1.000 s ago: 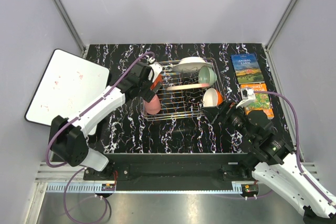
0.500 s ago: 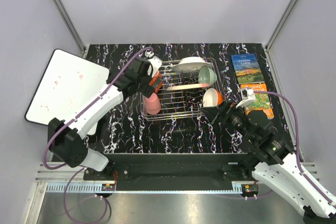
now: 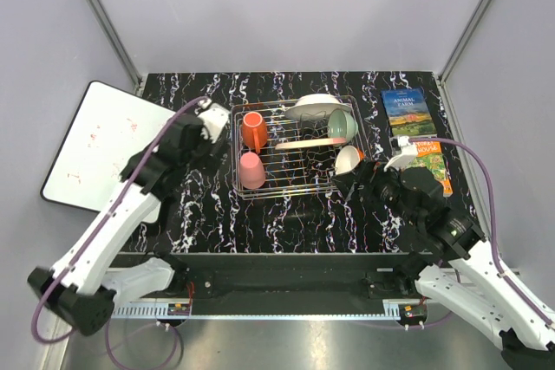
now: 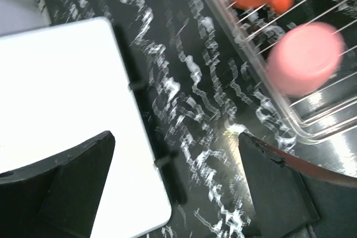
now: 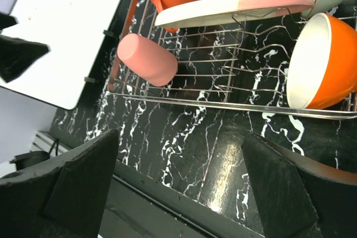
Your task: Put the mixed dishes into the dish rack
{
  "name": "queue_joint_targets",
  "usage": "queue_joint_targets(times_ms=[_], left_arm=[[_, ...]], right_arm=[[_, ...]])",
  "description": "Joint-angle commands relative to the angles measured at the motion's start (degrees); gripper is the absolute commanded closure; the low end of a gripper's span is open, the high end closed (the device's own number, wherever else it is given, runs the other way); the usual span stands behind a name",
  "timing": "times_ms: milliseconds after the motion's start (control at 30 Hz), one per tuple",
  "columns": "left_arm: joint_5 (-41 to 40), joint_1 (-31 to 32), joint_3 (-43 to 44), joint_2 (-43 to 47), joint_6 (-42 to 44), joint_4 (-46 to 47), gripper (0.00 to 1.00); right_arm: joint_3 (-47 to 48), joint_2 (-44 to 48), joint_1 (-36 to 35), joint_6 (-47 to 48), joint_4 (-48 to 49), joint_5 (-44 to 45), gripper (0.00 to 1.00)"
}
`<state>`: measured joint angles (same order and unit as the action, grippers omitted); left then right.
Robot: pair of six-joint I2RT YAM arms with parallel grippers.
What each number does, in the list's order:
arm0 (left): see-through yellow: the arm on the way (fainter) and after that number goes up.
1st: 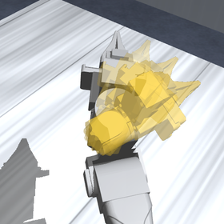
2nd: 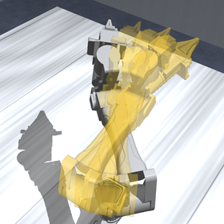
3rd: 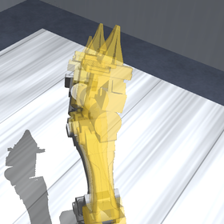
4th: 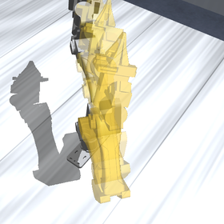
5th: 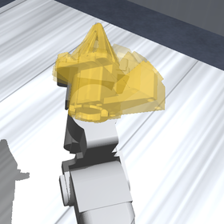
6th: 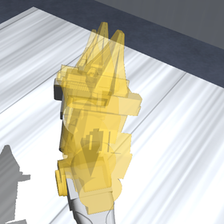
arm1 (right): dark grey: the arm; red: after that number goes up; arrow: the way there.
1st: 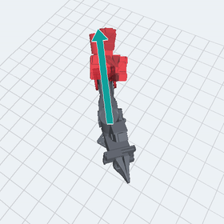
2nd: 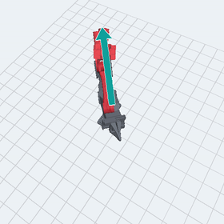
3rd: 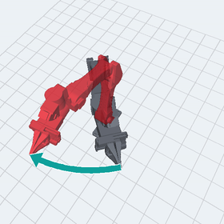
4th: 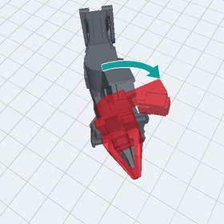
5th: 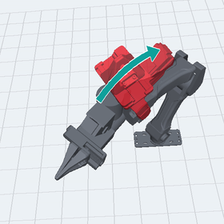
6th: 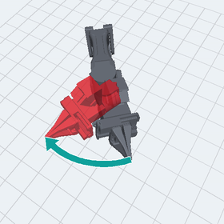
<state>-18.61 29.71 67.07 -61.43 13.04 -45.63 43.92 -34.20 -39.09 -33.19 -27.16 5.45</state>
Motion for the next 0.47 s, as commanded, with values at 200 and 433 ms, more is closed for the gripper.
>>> queue_joint_targets(times_ms=[200,433], left_arm=[[2.5,-3.7,-8.7,18.3,4.5,-1.5,0.01],[4.5,-3.8,-7.0,17.6,1.2,-4.6,0.01]], right_arm=[[4.6,2.2,0.0,3.4,-4.1,0.3,0.0],[4.2,1.6,0.0,4.6,-3.9,-0.6,0.0]])
